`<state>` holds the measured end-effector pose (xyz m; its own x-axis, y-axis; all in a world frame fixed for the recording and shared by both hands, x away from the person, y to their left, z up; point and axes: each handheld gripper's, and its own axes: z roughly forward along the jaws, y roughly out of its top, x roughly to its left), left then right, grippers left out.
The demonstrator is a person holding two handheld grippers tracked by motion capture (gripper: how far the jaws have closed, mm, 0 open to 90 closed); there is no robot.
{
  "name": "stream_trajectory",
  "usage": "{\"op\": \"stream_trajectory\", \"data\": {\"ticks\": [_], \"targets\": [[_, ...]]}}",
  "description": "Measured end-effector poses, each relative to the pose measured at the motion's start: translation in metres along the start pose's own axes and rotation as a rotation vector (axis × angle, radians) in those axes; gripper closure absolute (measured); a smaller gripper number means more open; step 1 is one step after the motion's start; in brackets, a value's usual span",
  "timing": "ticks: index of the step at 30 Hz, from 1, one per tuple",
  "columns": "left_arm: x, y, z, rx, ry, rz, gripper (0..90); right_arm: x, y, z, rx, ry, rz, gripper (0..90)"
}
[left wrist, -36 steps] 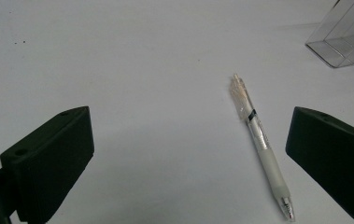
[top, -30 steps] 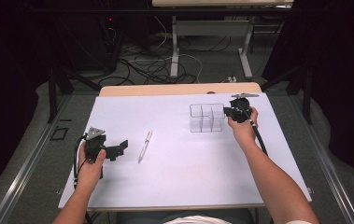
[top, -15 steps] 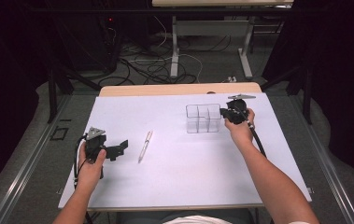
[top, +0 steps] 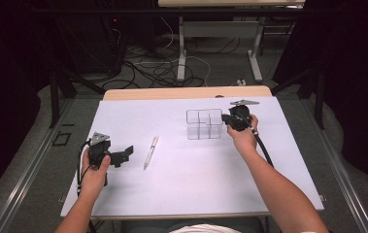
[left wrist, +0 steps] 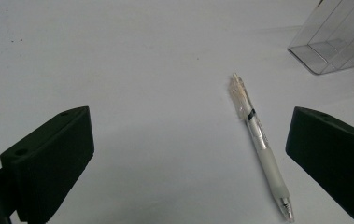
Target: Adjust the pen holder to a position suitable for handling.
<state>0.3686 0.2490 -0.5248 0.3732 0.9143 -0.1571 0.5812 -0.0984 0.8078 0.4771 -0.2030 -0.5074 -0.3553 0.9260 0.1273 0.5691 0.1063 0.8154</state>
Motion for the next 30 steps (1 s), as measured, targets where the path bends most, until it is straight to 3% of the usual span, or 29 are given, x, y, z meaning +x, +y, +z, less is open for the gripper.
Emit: {"op": "stream_trajectory", "data": {"ticks": [14,30], "targets": [[0.0,0.0,-0.001,-0.001,-0.002,0.002,1.0,0.026,-0.001,0.009,-0.005,0.045,-0.009,90.0],[0.001,0.0,-0.001,0.002,-0.004,-0.001,1.0,0.046,-0.006,0.019,0.041,0.08,-0.024,89.9]]}}
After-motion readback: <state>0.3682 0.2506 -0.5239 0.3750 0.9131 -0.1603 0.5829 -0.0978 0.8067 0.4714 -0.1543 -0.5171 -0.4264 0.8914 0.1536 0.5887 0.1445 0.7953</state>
